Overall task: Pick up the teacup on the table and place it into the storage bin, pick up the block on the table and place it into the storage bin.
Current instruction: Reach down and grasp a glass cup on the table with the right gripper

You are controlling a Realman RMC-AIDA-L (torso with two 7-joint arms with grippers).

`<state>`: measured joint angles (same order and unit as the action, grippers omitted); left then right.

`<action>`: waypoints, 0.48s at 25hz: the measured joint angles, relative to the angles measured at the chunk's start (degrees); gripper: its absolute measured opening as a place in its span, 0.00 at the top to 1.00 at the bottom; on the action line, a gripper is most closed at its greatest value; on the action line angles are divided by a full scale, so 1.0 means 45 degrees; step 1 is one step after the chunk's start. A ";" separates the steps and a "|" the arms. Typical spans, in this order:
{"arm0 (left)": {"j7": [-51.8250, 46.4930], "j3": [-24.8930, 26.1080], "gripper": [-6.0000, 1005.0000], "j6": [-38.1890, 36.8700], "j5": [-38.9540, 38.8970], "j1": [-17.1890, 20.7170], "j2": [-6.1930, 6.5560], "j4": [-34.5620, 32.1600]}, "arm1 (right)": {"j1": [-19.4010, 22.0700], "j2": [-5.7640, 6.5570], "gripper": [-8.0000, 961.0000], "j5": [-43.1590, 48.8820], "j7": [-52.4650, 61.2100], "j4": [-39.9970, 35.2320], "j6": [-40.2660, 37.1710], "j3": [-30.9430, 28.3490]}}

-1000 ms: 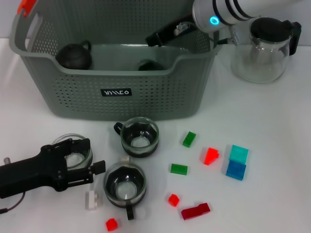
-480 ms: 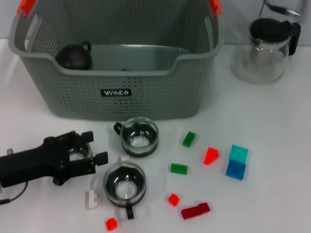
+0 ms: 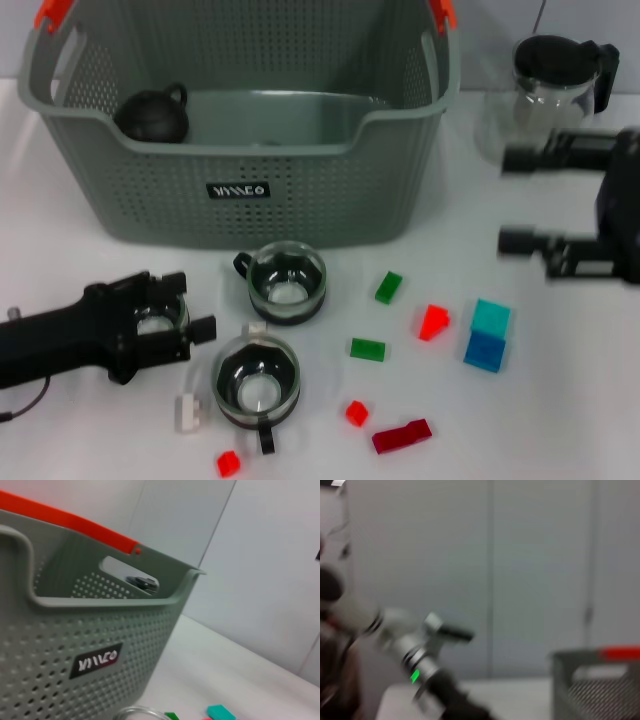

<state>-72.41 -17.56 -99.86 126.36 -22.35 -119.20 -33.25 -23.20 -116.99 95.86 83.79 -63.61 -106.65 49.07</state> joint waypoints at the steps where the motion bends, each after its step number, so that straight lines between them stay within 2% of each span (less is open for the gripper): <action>1: -0.0003 0.0003 0.13 -0.0094 0.0108 0.0024 0.0007 -0.0029 | -0.0055 -0.0112 0.23 0.0576 0.0363 -0.0470 -0.0232 0.0022; 4: 0.0045 0.0007 0.13 -0.0467 0.0630 0.0138 0.0009 -0.0203 | -0.0603 -0.0646 0.24 0.2421 0.1695 -0.2067 -0.0230 0.0406; 8: 0.0081 0.0018 0.13 -0.0654 0.0924 0.0220 -0.0003 -0.0296 | -0.2086 -0.0723 0.24 0.4507 0.3802 -0.2663 -0.0088 0.2469; 10: 0.0096 0.0112 0.13 -0.0882 0.1271 0.0743 -0.0099 -0.0678 | -0.3041 -0.0757 0.25 0.5651 0.4596 -0.2676 0.0013 0.3594; 12: 0.0097 0.0143 0.13 -0.0889 0.1262 0.0873 -0.0124 -0.0731 | -0.3821 -0.0815 0.25 0.6508 0.4975 -0.2620 0.0177 0.4733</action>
<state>-71.97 -16.92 -103.86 132.04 -18.42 -119.75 -36.54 -40.39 -120.66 125.15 106.17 -75.40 -105.85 70.37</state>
